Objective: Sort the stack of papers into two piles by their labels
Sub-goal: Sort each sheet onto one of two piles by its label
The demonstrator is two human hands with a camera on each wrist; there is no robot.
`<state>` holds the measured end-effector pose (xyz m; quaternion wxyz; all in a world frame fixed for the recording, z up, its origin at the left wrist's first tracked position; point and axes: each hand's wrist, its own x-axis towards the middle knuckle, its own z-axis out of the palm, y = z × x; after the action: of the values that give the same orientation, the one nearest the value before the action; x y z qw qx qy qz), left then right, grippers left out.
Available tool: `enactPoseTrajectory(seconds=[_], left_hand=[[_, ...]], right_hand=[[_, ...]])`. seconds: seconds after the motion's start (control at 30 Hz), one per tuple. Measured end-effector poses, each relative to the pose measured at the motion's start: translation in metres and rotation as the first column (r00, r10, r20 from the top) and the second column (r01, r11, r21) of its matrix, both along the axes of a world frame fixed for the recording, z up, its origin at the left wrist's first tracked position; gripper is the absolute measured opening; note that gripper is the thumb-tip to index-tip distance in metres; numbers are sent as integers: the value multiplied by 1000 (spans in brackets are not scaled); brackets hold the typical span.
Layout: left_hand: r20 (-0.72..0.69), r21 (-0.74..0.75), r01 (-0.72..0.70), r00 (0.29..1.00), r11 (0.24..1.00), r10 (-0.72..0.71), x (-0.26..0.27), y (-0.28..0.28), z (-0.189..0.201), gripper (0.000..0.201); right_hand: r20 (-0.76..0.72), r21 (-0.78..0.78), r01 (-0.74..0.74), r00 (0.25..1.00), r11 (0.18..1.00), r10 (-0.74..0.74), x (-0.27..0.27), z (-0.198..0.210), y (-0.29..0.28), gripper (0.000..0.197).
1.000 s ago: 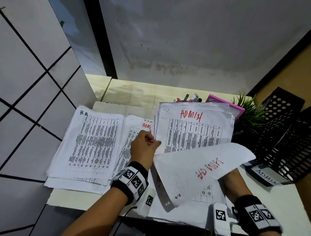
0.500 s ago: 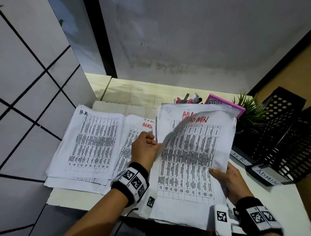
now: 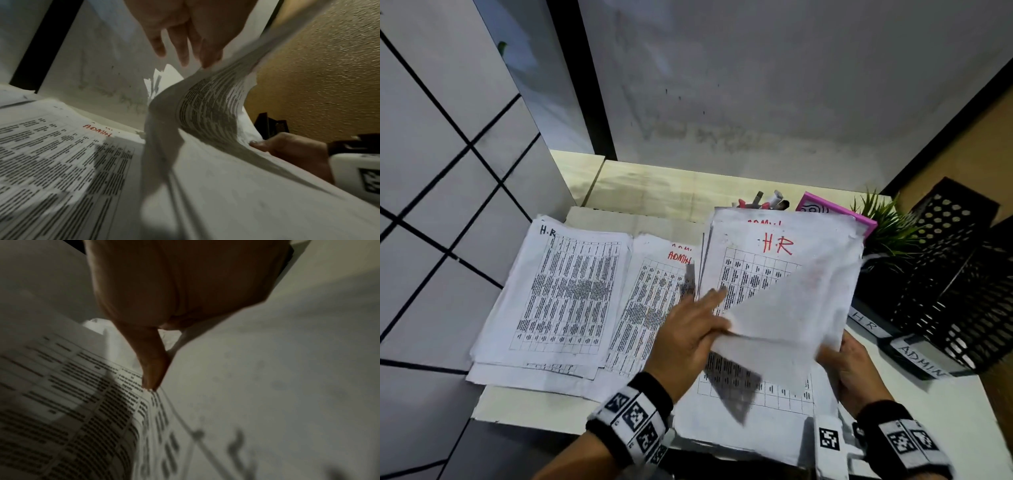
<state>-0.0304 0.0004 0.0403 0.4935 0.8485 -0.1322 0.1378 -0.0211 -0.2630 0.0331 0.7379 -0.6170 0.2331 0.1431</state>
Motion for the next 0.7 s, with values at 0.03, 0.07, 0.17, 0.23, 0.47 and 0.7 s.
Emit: enactPoseTrajectory(seconds=[0.03,0.07,0.17,0.23,0.47,0.7], left_hand=[[4,-3,53,999,999,-53,-5,-1,-1,14],[-19,-30,95,995,995,-95,-11,-2,-1,14],[-158,-159,135,974,978,-161,-24,-5,3,19],[-249,-225,138,949,964,-194,-29,-4,5,33],[-343,-135,-101,938,986,49,-17,-5,7,51],[-482,-549,-392,870,738,104,13,0,12,45]], right_hand=[[-7,-25,21,1000,999,-22,-1,3,1,32],[0,-61,45,999,997,-45,0,7,3,32],[55,-63,63,997,996,-60,-3,15,8,21],[60,-43,46,997,998,-44,-3,19,11,34],[53,-16,-15,998,1000,16,-3,1,5,47],[31,147,9,999,989,-14,-2,-3,7,56]])
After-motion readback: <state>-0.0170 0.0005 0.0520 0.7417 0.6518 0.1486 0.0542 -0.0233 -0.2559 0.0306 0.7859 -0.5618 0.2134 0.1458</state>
